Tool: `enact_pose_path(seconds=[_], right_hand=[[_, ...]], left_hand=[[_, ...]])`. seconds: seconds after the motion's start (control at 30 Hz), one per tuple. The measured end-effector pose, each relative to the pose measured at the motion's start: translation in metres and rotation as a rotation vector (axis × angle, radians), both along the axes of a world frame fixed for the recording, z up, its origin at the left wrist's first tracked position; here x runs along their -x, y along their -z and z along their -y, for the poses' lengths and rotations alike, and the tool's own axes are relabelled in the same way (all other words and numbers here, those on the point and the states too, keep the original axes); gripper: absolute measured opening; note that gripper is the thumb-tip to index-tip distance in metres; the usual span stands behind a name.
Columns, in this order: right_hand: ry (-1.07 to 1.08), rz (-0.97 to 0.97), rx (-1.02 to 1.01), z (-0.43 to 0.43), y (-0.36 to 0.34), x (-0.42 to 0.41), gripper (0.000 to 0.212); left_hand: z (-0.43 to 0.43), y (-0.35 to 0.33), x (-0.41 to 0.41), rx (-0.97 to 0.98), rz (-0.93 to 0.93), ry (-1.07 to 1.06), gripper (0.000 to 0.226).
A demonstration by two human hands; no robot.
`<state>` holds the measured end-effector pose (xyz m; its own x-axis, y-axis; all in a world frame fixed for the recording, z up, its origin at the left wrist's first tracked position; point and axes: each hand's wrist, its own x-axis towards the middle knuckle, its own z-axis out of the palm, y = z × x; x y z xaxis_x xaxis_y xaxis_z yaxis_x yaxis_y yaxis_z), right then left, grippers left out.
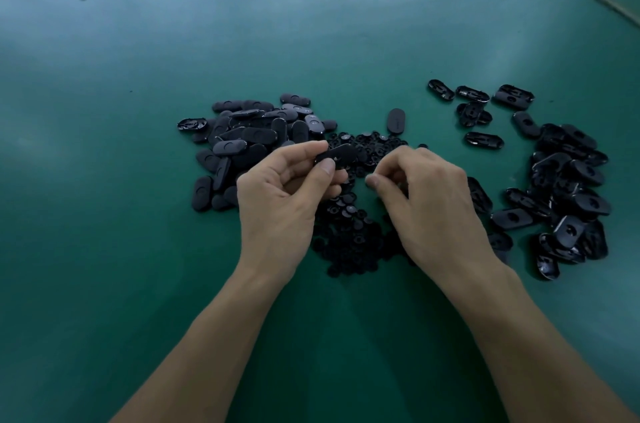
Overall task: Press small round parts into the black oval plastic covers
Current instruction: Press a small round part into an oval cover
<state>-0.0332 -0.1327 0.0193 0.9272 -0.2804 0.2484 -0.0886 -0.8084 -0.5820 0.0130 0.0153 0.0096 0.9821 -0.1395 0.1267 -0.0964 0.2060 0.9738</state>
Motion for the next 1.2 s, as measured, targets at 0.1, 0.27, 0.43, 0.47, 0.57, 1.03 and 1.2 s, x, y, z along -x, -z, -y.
enact_pose_path(seconds=[0.1, 0.27, 0.43, 0.47, 0.57, 1.03, 1.2], right_hand=[[-0.011, 0.110, -0.081, -0.002, -0.003, 0.000, 0.010], [-0.023, 0.202, -0.151, -0.003, -0.004, 0.002, 0.017], [-0.038, 0.243, -0.185, -0.003, -0.005, 0.002, 0.013], [-0.040, 0.246, -0.215, -0.004, -0.004, 0.002, 0.012], [-0.053, 0.252, -0.270, -0.004, -0.004, 0.003, 0.013], [-0.117, 0.214, -0.384, -0.010, -0.005, 0.004, 0.014], [-0.131, 0.210, -0.421, -0.012, -0.005, 0.004, 0.015]], left_hand=[[0.000, 0.000, 0.000, -0.020, 0.006, -0.002, 0.018], [0.000, 0.001, 0.001, -0.042, -0.002, 0.011, 0.018], [0.000, 0.002, 0.000, -0.054, -0.001, 0.021, 0.020], [0.000, 0.002, 0.000, -0.056, 0.000, 0.021, 0.020], [0.000, 0.003, 0.000, -0.057, 0.005, 0.024, 0.020], [0.001, 0.002, 0.002, -0.161, 0.109, 0.089, 0.024], [0.000, 0.002, 0.002, -0.150, 0.115, 0.096, 0.026]])
